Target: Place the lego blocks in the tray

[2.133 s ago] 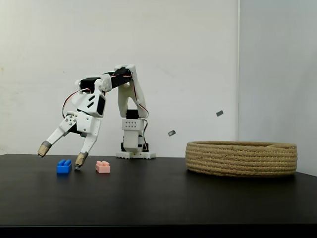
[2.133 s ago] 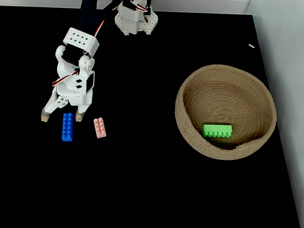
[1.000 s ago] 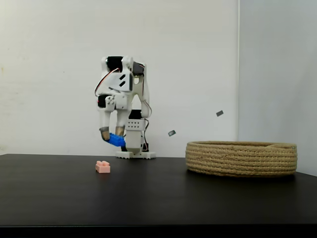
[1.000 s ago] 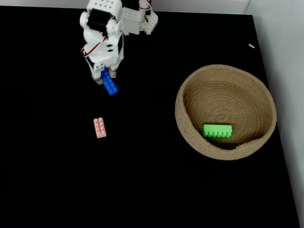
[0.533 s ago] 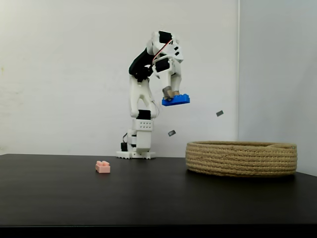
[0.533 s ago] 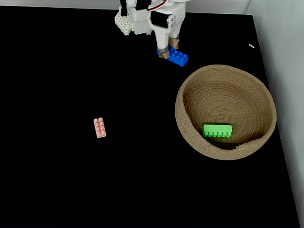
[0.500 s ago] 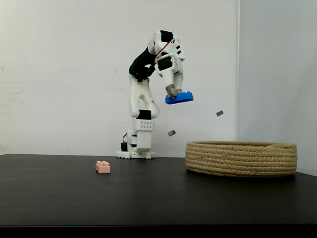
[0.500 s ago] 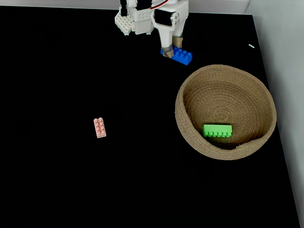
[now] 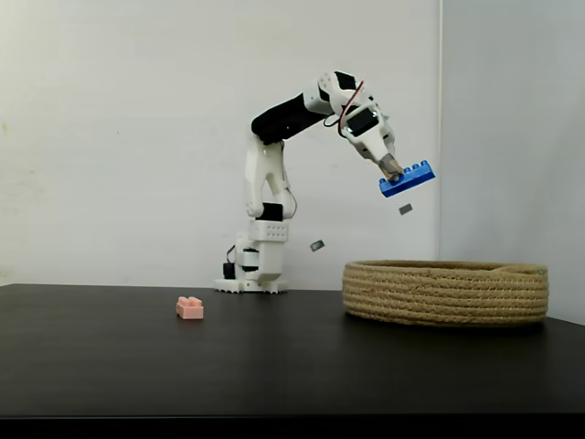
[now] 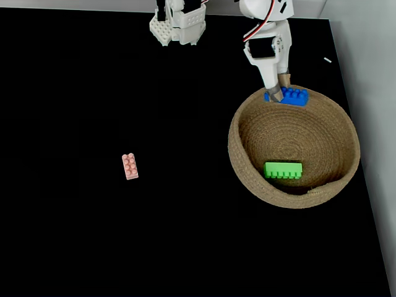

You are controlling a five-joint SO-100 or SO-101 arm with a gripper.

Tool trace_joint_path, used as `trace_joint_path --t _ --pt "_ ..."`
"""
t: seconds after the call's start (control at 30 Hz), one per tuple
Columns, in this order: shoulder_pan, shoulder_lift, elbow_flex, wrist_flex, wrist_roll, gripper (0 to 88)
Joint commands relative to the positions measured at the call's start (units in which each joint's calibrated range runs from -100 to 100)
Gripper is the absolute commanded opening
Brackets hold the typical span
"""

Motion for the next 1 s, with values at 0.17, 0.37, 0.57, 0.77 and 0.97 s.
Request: trace_joint_path --t 0.17,0.37,0.57,0.77,0.97 --pt "-1.4 -1.21 2.79 -0.04 2.49 43.1" --pt "2.47 -3.28 5.8 6.04 2.44 51.5" --pt "18.88 -6.11 8.62 18.2 0.88 46.3" --pt "31.08 -1.39 12.27 15.37 0.63 43.2" --pt "37.92 12.37 6.16 8.04 0.88 42.1"
